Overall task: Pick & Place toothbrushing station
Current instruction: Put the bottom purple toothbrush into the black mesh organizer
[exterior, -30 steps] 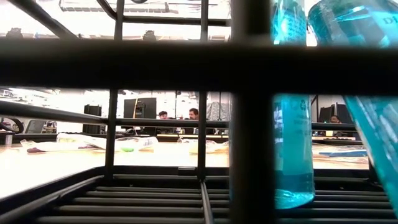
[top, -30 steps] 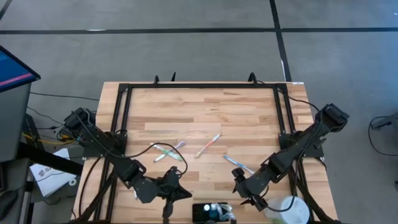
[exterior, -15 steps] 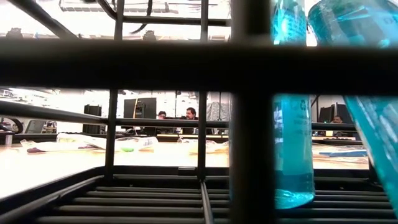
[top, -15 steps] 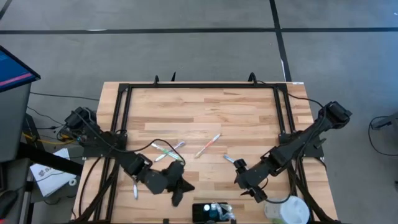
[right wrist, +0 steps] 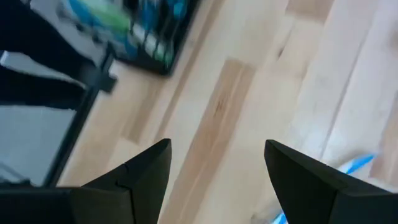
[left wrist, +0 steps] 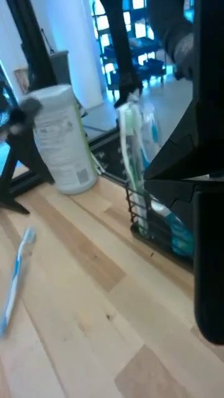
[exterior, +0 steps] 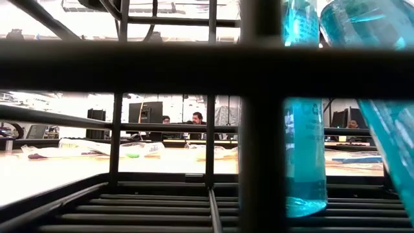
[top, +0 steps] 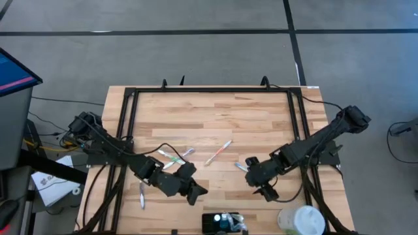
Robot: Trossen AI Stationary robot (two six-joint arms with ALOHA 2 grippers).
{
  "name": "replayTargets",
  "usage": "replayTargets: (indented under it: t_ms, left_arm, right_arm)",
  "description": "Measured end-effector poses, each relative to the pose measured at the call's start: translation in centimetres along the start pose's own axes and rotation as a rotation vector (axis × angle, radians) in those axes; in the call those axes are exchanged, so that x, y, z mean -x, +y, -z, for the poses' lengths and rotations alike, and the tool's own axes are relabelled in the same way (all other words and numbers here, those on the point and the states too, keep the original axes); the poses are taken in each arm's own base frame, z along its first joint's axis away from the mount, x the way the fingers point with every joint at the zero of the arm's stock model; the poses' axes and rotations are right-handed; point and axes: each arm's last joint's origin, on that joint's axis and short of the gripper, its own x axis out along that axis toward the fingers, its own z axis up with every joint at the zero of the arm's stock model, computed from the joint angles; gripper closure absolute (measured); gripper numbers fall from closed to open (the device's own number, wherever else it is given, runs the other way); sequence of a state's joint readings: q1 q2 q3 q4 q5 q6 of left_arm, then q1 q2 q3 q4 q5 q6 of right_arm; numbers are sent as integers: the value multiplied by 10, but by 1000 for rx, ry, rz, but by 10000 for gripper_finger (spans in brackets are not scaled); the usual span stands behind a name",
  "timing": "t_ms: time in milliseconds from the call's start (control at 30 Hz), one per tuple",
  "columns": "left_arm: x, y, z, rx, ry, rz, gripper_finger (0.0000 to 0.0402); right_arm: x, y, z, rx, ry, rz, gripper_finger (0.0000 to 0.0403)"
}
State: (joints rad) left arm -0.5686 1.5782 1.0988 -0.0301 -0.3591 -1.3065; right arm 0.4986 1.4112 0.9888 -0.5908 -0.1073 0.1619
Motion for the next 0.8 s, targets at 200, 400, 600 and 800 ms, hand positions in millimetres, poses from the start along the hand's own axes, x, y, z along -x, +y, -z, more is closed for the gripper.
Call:
replayTargets:
  t_ms: [200,400,600,800]
  left_arm:
    - [7,14,4,-67,107,-146,401]
    - [26,30,6,-97,283,-323,401]
    - [44,31,-2,1,377,-354,402]
    - [65,40,-5,87,470,-502,402]
  right_arm:
    - [15,-12,-15,-41,-44,23,154]
    - [33,-25,-30,-160,-87,45,154]
    - [58,-37,-51,-295,-183,58,154]
    - [84,-44,-71,-350,-300,52,154]
